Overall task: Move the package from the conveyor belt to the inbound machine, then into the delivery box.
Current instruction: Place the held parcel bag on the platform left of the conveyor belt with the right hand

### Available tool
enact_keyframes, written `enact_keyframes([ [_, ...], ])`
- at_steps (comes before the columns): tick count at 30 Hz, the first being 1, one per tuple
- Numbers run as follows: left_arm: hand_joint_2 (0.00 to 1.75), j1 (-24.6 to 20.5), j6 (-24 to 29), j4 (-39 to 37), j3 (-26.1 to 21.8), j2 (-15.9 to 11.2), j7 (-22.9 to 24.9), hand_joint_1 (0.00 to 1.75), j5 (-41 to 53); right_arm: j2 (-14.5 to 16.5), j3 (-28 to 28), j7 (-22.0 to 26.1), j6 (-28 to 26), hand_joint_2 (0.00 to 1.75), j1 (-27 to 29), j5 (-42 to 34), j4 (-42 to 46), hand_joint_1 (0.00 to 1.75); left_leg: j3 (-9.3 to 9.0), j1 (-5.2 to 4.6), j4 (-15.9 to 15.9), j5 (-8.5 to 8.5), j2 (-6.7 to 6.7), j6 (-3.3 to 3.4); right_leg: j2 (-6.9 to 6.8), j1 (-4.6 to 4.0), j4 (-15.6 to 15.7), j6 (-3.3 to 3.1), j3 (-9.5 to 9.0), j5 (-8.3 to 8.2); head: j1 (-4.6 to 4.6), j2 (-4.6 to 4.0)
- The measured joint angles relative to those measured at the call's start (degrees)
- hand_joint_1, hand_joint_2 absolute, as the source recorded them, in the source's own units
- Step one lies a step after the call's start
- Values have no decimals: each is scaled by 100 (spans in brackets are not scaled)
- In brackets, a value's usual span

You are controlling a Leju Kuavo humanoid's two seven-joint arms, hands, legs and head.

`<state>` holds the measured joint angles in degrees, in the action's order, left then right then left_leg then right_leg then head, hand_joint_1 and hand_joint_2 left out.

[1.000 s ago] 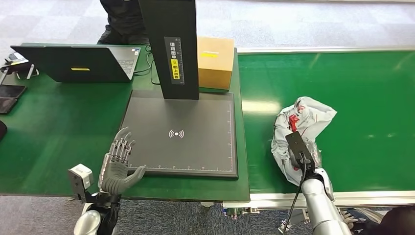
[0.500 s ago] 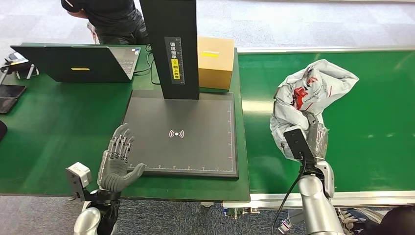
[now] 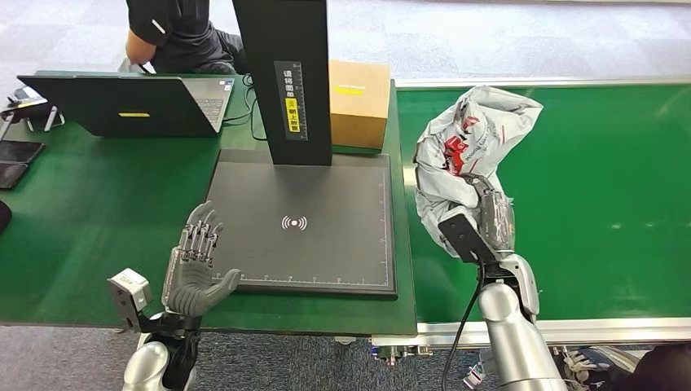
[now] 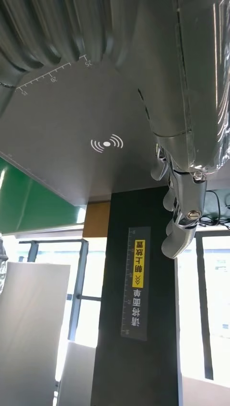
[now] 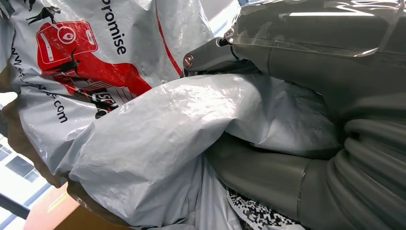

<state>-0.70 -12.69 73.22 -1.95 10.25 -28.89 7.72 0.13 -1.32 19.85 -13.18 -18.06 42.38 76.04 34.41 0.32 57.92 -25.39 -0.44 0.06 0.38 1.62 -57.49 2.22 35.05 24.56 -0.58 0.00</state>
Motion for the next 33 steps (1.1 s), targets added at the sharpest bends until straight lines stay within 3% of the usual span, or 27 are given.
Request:
enact_keyframes([
  [4, 175, -1, -3, 0, 1, 0, -13, 0, 0, -1, 59, 15, 65, 175, -14, 49, -3, 175, 1, 0, 0, 0, 0, 0, 0, 0, 0, 0, 1, 0, 0, 0],
  [8, 175, -22, -44, -1, 28, 0, -101, 0, -2, -52, 425, 102, 469, 175, -219, 490, -186, 175, 2, 0, -1, 0, 5, -1, 5, -1, -1, -2, 4, -2, 1, 0],
  [17, 175, -124, -150, -4, 60, 7, -181, 0, -24, -211, 2221, 414, 492, 175, -1559, 1131, -1443, 175, 8, 1, 0, 10, 8, -3, 8, -1, -9, -5, 10, -9, 0, 0],
  [24, 175, -232, -171, -45, 123, -2, -311, 0, -114, -31, 4004, 705, 768, 175, -2922, 1373, -2174, 175, 17, 1, 1, 13, 6, -7, 7, -2, -15, -8, 26, -11, -1, 0],
  [33, 175, -281, -162, -115, 163, -39, -339, 0, -137, 75, 5358, 787, 574, 175, -3577, 1514, -2469, 175, 20, 1, 2, 13, 6, -7, 7, -1, -14, -9, 27, -10, 0, 0],
])
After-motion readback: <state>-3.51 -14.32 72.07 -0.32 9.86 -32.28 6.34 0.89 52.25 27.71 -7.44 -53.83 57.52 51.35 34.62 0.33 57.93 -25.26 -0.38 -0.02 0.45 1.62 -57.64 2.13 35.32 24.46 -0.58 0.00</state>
